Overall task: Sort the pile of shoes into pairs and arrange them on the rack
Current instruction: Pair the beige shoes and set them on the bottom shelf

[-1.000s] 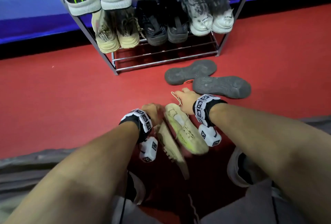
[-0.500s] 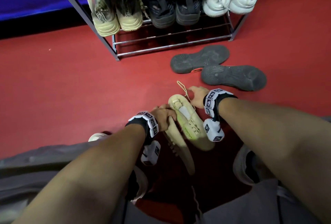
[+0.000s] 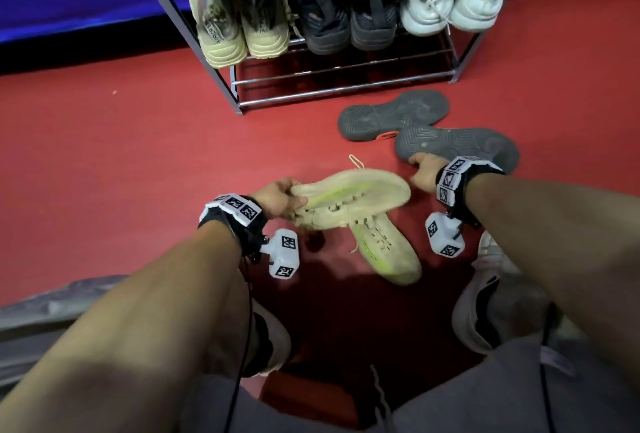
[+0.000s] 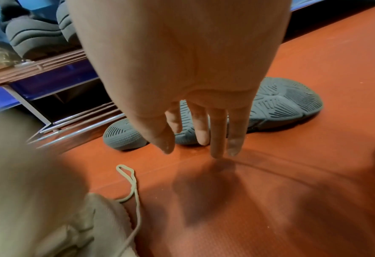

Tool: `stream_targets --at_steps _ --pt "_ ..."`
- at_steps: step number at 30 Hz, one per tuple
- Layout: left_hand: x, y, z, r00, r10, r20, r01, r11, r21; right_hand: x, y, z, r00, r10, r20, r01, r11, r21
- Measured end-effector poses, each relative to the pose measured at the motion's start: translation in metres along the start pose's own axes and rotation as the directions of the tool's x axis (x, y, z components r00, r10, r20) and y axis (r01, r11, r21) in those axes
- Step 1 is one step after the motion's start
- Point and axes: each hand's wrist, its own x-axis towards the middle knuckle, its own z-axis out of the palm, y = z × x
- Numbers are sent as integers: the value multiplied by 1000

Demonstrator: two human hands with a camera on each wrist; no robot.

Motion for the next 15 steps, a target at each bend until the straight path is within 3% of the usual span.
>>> stream_targets --at_steps 5,10,15 --pt "-3 -8 -4 953 -200 -227 140 956 -257 -13 -12 11 998 -55 40 56 998 -32" --pt "-2 -17 0 907 -348 -238 223 875 -431 -19 -30 21 980 -197 -16 197 980 4" --pt "15 -28 5 882 -398 -252 241 841 -484 -16 -58 21 936 -346 68 352 930 -104"
